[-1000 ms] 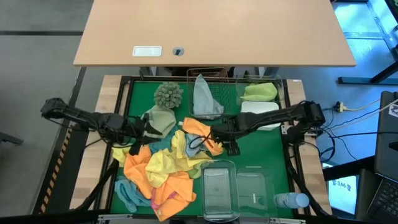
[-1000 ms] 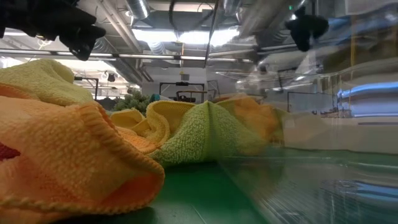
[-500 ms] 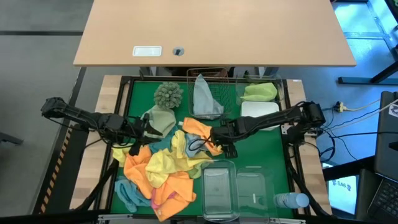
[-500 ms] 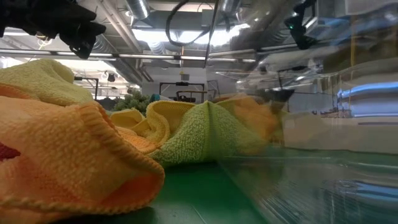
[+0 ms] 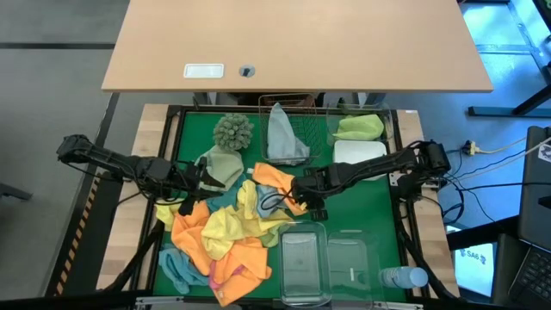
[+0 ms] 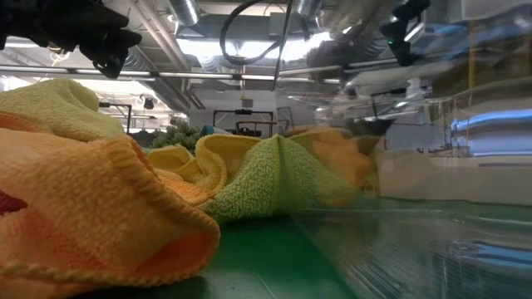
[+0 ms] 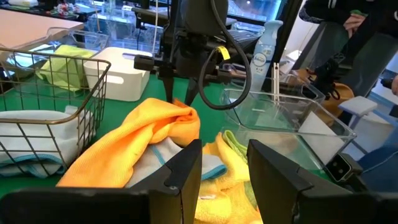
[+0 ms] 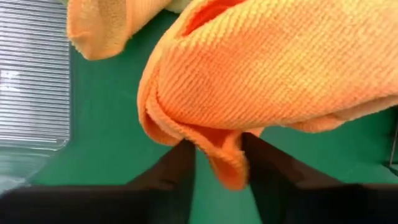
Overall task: Sort microfiber towel by color & place in baskets
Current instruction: Put the orange microfiber towel into the white bin
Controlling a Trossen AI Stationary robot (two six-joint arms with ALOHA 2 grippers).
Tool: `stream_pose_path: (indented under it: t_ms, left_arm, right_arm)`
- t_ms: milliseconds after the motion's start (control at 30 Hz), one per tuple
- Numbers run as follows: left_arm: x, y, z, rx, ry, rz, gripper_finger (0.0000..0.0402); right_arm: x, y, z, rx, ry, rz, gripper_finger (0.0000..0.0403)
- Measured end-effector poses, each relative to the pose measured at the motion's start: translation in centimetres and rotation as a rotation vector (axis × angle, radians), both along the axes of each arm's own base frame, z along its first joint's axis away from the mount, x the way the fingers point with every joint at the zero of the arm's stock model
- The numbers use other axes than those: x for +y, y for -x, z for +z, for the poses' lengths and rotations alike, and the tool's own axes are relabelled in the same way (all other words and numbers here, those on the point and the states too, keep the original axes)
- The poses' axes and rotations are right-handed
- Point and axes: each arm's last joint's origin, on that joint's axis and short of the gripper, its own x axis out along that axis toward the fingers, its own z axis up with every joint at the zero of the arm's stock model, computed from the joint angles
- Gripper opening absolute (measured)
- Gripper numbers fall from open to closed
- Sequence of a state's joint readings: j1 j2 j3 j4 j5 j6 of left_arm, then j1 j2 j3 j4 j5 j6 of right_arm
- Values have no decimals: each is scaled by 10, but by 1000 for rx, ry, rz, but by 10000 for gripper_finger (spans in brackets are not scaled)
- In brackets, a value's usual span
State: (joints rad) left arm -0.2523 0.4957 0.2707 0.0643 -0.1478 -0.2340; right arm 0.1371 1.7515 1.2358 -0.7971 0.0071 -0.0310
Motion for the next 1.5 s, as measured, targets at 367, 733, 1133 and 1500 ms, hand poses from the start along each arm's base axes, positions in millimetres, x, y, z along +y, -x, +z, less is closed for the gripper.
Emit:
stream_pose_path:
  t_ms: [367, 733, 1133, 1500]
  left_arm:
    - [0, 0, 0, 0, 0, 0, 124]
    - [0, 0, 0, 0, 0, 0, 124]
    - [2, 0, 1, -9, -9, 69, 124]
    - [2, -1, 4, -36, -3, 80, 124]
  right_arm:
    - [1, -7, 32, 2, -7, -25, 17]
    - [0, 14, 146, -45, -47, 46, 4]
    - [-22, 118, 237, -318, 123, -79, 3]
    - [-53, 201, 275, -572, 258, -347, 2]
